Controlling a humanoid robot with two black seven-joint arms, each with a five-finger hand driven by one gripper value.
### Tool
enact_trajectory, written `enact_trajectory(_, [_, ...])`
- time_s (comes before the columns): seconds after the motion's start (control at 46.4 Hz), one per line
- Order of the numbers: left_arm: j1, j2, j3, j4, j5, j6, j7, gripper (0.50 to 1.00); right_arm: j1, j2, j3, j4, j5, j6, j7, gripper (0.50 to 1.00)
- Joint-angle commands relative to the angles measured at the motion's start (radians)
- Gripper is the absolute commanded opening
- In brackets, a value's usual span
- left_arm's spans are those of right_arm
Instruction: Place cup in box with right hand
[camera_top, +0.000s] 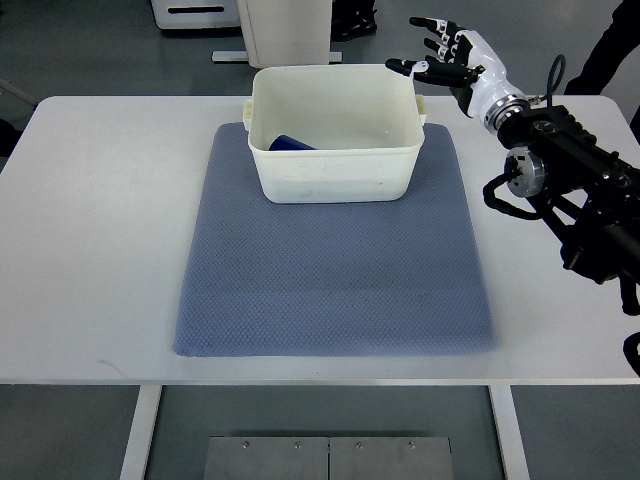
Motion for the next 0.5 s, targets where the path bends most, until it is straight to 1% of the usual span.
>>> enact_trajectory(0.0, [0.000,0.000,0.000,0.000,0.000,0.000,0.000,1.000,-0.026,-0.003,0.054,-0.001,0.005,0.001,-0.003,0.985])
enact_trajectory(0.108, [0.000,0.000,0.000,0.000,0.000,0.000,0.000,1.000,-0.075,-0.002,0.140,-0.001,0.008,0.015,-0.007,0.989])
enact_trajectory(0.259, [0.000,0.000,0.000,0.000,0.000,0.000,0.000,1.000,-0.133,-0.002,0.257,-0.004,0.008,0.072,-0.043,0.993])
enact_trajectory(0.475, [0.000,0.000,0.000,0.000,0.000,0.000,0.000,1.000,-0.199,0.000,0.360,-0.005,0.008,0.081,-0.053,1.000])
